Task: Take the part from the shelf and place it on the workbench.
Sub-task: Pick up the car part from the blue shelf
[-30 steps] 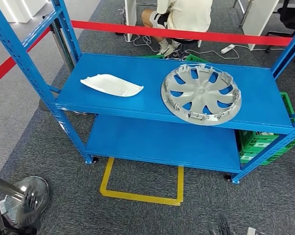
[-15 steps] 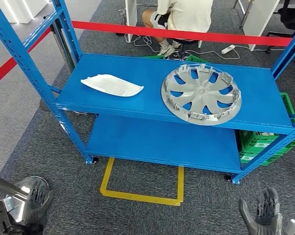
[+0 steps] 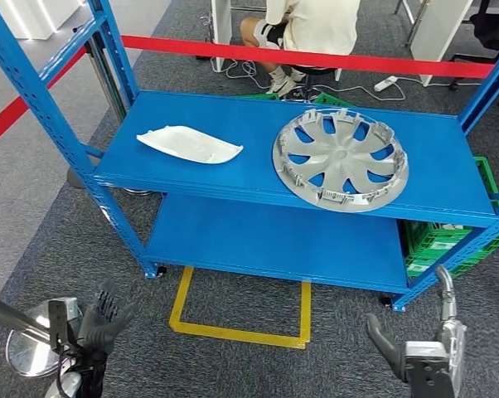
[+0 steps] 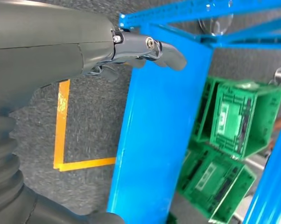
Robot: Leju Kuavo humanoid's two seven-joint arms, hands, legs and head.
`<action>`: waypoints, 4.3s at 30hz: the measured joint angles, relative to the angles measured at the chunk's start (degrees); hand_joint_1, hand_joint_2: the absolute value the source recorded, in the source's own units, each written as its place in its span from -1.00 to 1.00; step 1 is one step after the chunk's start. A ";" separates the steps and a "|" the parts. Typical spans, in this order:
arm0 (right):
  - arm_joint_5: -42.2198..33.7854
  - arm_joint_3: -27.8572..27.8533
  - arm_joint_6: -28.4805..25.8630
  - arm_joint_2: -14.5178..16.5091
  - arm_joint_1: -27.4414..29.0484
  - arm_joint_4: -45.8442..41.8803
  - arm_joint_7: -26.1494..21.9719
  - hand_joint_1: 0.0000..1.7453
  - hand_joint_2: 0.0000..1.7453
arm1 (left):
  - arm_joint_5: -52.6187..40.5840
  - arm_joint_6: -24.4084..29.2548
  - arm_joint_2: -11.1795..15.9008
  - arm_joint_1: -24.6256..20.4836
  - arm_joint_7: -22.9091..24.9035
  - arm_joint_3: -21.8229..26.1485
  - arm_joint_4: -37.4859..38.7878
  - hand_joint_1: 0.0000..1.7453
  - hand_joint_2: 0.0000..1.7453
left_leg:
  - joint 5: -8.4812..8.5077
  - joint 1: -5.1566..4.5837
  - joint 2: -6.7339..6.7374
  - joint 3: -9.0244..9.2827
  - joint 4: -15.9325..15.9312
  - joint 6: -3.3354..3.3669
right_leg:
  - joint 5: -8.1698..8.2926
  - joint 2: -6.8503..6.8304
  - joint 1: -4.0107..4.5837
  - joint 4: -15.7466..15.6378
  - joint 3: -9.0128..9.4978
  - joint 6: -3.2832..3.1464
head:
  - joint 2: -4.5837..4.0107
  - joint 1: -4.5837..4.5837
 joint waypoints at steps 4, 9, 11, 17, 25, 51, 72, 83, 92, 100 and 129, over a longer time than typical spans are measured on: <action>0.98 4.73 -1.04 -4.00 0.32 -0.13 0.99 -1.00 1.00 | -0.38 0.58 0.74 -0.79 -0.12 -2.86 1.33 -1.00 1.00 | 0.00 0.00 0.00 -0.01 0.00 0.00 | 0.00 0.01 0.00 0.00 -0.03 0.00 | 0.00 -0.01; 8.21 8.26 -4.06 -8.01 0.44 -0.25 5.98 -1.00 1.00 | -1.76 1.63 0.86 -1.38 -0.60 -5.15 2.38 -1.00 1.00 | 0.00 0.00 0.00 -0.01 0.00 0.00 | 0.00 0.00 0.00 0.00 -0.07 0.00 | 0.00 -0.01; 12.71 10.53 -6.40 -10.64 0.53 -0.31 9.96 -1.00 1.00 | -3.84 3.33 0.51 -2.19 -1.59 -6.66 3.16 -1.00 1.00 | 0.00 0.00 0.00 -0.03 0.00 0.00 | 0.00 -0.01 -0.01 0.00 -0.07 0.00 | 0.00 -0.01; 21.99 18.48 -7.93 -18.33 -0.94 0.15 19.84 -1.00 1.00 | -9.33 6.55 -0.32 -5.94 -5.36 -12.40 7.74 -1.00 1.00 | 0.01 -0.05 0.00 -0.04 0.00 0.01 | 0.04 0.00 -0.06 0.00 -0.05 0.05 | 0.00 0.01; 25.10 24.29 -2.60 -23.17 -4.50 1.75 24.01 -1.00 1.00 | -8.80 4.12 0.07 -7.02 -7.90 -14.05 10.68 -1.00 1.00 | 0.01 -0.03 0.01 -0.05 0.00 0.01 | 0.05 0.03 -0.03 0.00 -0.11 0.05 | 0.00 0.00; 29.29 31.49 15.81 -11.87 -30.12 20.79 19.65 -1.00 1.00 | 4.48 -11.91 2.77 -20.83 -5.73 -5.95 26.51 -1.00 1.00 | 0.27 0.02 -0.01 -0.14 0.00 -0.10 | 0.23 0.00 0.01 0.17 -0.24 0.00 | 0.00 -0.01; 32.33 29.76 10.71 -11.28 -27.36 19.44 22.25 -1.00 1.00 | 14.13 -3.64 5.21 -19.49 -1.14 7.59 30.94 -1.00 1.00 | 0.28 0.02 -0.02 -0.26 0.01 -0.12 | 0.23 0.00 0.00 0.18 -0.41 -0.02 | 0.00 -0.01; 42.35 28.15 5.05 -11.20 -15.33 12.41 34.47 -1.00 1.00 | 25.50 34.78 -5.54 -10.20 18.93 -31.04 -8.26 -1.00 1.00 | 0.43 -0.30 -0.44 -0.90 0.07 0.23 | 0.29 -0.40 -0.44 0.10 -0.81 0.32 | 0.00 0.25; 39.05 28.22 0.38 -13.15 -13.78 12.16 32.23 -1.00 1.00 | 29.41 31.88 -2.09 -6.10 15.26 -42.65 -16.48 -1.00 1.00 | 0.46 -0.29 -0.43 -0.87 0.05 0.25 | 0.28 -0.39 -0.42 0.15 -0.81 0.32 | 0.00 0.25; 35.19 28.62 -2.85 -18.58 -9.62 9.21 31.70 -1.00 1.00 | 36.77 4.25 6.92 -6.82 -11.84 -29.26 17.54 -1.00 1.00 | 1.19 0.08 2.26 1.82 -3.14 1.64 | -2.83 -4.58 -0.46 6.70 -4.96 1.27 | 0.00 0.43; 34.50 26.18 -3.56 -20.00 -6.07 3.61 31.22 -1.00 1.00 | 30.05 4.20 8.48 -8.18 -10.18 -19.81 34.83 -1.00 1.00 | -1.22 0.89 3.32 3.15 -2.36 -2.95 | 3.38 -5.25 -1.52 1.63 -5.22 0.35 | 0.00 -0.18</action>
